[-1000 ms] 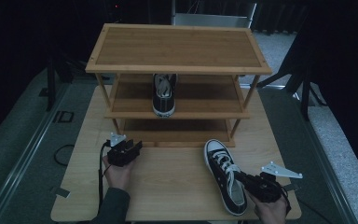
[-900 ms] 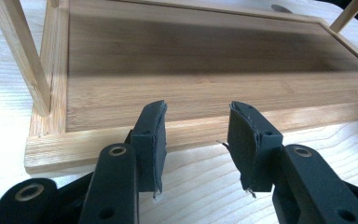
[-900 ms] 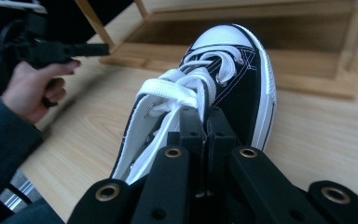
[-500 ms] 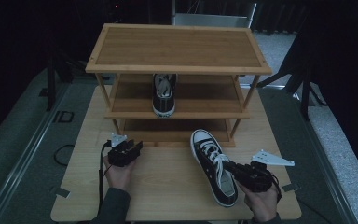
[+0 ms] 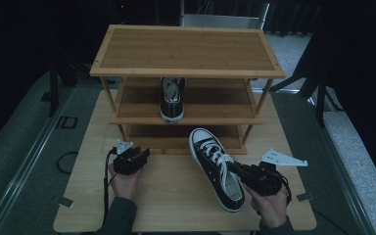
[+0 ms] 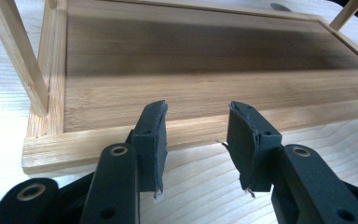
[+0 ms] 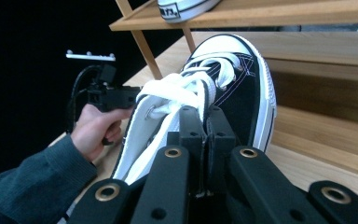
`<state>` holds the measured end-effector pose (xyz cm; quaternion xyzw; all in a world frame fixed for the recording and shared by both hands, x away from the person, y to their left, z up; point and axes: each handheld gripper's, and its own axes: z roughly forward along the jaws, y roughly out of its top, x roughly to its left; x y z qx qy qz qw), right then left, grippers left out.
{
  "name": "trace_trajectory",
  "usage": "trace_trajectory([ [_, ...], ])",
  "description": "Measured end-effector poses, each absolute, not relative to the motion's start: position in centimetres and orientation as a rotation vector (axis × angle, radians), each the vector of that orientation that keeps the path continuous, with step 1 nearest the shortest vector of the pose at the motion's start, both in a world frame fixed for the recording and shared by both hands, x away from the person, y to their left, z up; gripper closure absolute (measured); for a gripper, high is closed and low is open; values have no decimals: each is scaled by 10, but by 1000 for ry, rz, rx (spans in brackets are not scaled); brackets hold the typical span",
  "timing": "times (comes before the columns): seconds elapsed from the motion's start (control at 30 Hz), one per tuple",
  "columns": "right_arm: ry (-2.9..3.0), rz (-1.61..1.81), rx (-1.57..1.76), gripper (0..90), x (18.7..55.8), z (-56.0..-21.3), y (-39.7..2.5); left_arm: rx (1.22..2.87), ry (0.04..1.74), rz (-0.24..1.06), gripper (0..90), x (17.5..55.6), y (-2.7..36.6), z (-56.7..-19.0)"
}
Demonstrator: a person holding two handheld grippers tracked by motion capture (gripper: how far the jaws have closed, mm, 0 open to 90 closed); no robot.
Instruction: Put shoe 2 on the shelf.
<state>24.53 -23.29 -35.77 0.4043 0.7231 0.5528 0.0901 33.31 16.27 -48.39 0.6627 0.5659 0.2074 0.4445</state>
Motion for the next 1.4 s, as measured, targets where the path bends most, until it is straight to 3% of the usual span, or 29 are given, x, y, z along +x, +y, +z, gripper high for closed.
trace_trajectory([
  [1.4, 2074, 1731, 1150, 885, 255, -317, -232, 1651, 1404, 502, 571, 334, 161, -486],
])
